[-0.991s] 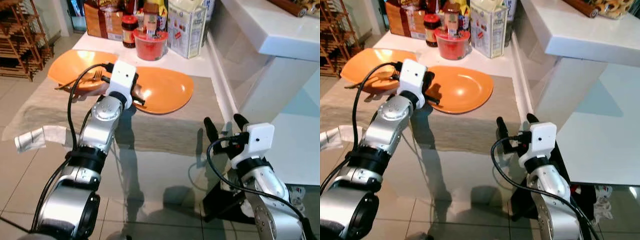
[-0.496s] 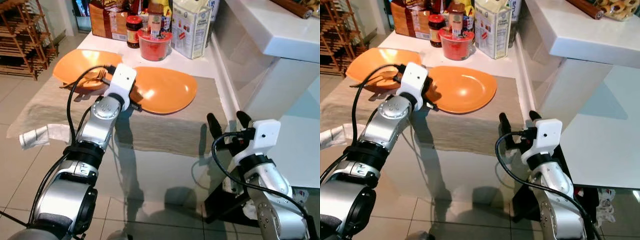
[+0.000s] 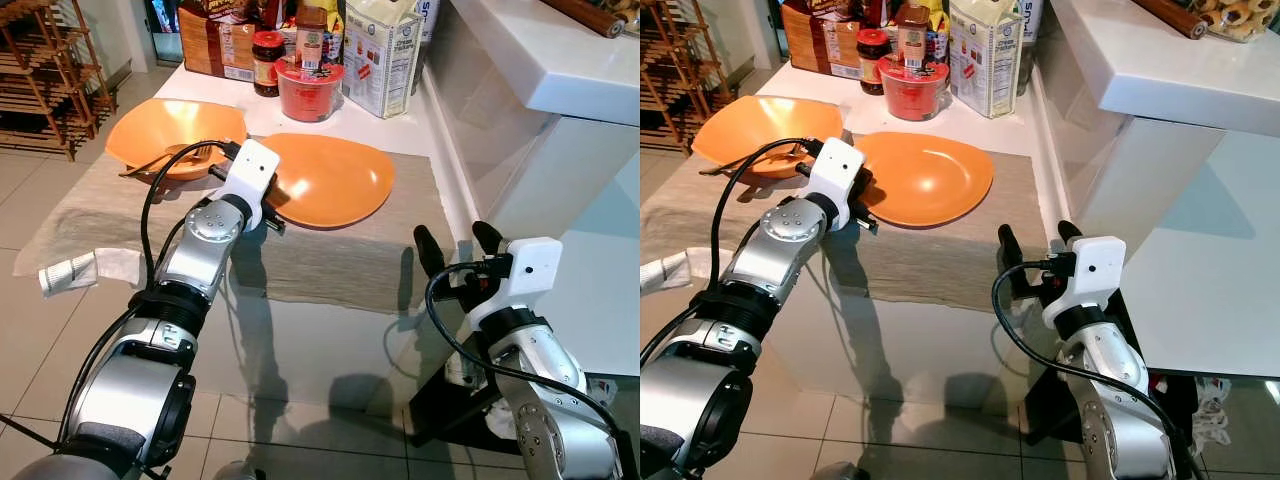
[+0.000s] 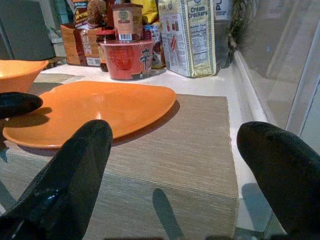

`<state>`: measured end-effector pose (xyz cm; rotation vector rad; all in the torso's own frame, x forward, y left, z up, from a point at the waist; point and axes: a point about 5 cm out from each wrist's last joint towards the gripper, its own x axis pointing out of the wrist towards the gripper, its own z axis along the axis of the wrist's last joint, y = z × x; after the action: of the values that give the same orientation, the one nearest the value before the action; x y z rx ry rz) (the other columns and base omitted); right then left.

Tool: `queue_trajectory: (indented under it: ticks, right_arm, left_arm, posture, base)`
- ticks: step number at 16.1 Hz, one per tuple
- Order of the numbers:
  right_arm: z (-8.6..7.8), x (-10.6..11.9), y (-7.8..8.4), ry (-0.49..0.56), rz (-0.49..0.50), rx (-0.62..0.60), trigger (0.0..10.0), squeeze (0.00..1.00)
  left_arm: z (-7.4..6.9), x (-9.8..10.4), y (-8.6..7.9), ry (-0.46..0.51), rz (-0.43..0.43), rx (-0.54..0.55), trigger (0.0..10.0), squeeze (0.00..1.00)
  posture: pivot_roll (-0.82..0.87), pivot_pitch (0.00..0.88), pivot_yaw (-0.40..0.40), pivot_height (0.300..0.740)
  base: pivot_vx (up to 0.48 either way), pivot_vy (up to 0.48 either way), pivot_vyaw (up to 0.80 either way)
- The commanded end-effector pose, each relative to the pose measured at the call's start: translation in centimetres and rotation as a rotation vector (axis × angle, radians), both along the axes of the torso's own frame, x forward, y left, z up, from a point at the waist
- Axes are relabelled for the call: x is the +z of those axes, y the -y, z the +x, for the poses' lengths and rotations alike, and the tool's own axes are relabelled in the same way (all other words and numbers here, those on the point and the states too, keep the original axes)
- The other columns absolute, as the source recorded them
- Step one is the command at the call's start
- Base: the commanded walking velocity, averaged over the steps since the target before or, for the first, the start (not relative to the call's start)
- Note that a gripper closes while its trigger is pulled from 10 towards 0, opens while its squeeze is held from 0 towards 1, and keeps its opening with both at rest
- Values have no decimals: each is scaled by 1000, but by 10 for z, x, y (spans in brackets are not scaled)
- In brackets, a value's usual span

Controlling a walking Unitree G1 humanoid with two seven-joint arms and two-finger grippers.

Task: Setting the table

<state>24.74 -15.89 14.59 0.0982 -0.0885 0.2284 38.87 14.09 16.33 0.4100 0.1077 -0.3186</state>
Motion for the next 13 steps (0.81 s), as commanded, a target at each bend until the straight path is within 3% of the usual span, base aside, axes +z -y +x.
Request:
queue_trajectory:
  ticks: [1, 7, 11, 13]
  right_arm:
    - [1, 9, 5, 28, 3, -20, 10000, 0]
    - [21, 19, 10, 19, 110, -37, 10000, 0]
    - [33, 18, 9, -19, 217, -41, 10000, 0]
    - [35, 17, 5, -28, 220, -24, 10000, 0]
  left_arm:
    - [1, -2, 4, -29, 25, -24, 10000, 0]
    - [-4, -20, 3, -128, 55, -52, 10000, 0]
    - [-6, -19, 5, -109, 38, -100, 10000, 0]
    - [-8, -15, 9, -79, 21, -146, 10000, 0]
  posture:
    - [-25, 0, -58, 740]
    - [-9, 0, -60, 740]
    - [3, 0, -60, 740]
    - [8, 0, -62, 740]
  base:
    - [0, 0, 0]
    - [0, 0, 0]
    - [0, 0, 0]
    - [0, 0, 0]
